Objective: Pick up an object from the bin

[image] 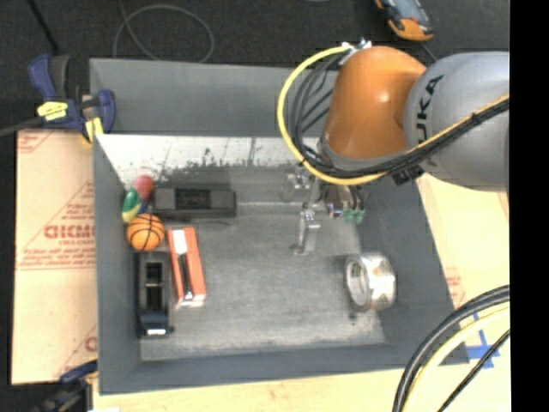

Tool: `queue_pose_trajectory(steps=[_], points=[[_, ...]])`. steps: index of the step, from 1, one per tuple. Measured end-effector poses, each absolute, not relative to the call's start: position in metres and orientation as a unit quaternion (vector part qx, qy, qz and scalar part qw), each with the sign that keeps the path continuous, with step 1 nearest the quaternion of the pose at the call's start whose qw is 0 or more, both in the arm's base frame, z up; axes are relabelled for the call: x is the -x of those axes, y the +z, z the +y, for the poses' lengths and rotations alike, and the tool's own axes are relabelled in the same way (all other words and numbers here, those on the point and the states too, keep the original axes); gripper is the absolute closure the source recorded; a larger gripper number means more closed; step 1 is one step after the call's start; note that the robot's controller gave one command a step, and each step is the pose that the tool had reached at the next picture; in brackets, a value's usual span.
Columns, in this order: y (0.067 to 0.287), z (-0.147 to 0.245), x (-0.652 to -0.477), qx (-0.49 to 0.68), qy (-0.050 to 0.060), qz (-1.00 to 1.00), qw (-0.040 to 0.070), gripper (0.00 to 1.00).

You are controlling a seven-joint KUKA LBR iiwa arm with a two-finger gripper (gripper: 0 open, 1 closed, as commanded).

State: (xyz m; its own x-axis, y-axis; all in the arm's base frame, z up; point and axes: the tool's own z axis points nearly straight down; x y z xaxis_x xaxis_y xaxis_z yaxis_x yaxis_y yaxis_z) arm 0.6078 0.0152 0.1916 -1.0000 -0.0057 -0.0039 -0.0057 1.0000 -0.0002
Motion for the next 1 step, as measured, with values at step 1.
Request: queue_pose_trajectory(steps=[1], points=[[0.1658, -0.0229, -0.5946, 0.002, 0.001, 1.0, 0.004, 0.0]])
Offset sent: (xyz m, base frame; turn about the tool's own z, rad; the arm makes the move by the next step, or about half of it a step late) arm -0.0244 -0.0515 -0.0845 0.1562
